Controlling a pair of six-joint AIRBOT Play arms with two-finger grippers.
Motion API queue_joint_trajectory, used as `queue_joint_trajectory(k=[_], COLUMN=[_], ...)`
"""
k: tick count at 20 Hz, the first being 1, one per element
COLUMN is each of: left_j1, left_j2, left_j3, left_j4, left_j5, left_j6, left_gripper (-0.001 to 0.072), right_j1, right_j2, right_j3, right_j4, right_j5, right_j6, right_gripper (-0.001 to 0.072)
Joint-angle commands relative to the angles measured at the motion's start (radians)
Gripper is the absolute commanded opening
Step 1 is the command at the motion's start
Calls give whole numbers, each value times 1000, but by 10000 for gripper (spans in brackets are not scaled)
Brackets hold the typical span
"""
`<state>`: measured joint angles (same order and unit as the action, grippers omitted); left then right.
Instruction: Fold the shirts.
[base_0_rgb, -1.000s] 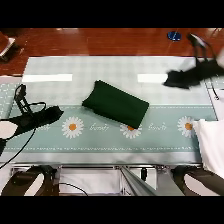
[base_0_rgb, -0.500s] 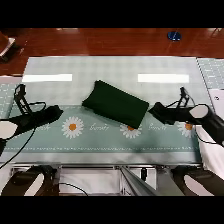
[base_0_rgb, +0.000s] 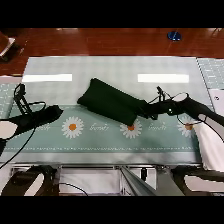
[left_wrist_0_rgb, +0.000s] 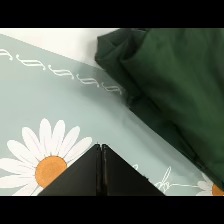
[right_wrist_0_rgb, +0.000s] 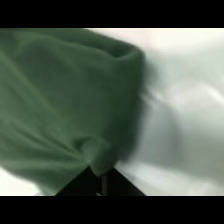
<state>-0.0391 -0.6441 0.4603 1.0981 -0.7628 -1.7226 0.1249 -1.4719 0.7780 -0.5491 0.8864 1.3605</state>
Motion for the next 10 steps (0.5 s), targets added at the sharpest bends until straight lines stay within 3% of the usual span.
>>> queue_joint_trajectory(k=[1,4,10], left_j1=[1,1,1], left_j2=[-1,-1,-1], left_j3=[0,0,0], left_j4=[1,1,0], left_j5=[2,4,1], left_j6=[0,0,0], left_gripper=[18,18,18], right_j1=[25,34,-59], right_j2=[-45,-35,48], right_j3=[180,411,841], right_j4=[23,-63,-391], right_j5=[158,304,494], right_j6=[-116,-78,142], right_gripper=[21,21,21])
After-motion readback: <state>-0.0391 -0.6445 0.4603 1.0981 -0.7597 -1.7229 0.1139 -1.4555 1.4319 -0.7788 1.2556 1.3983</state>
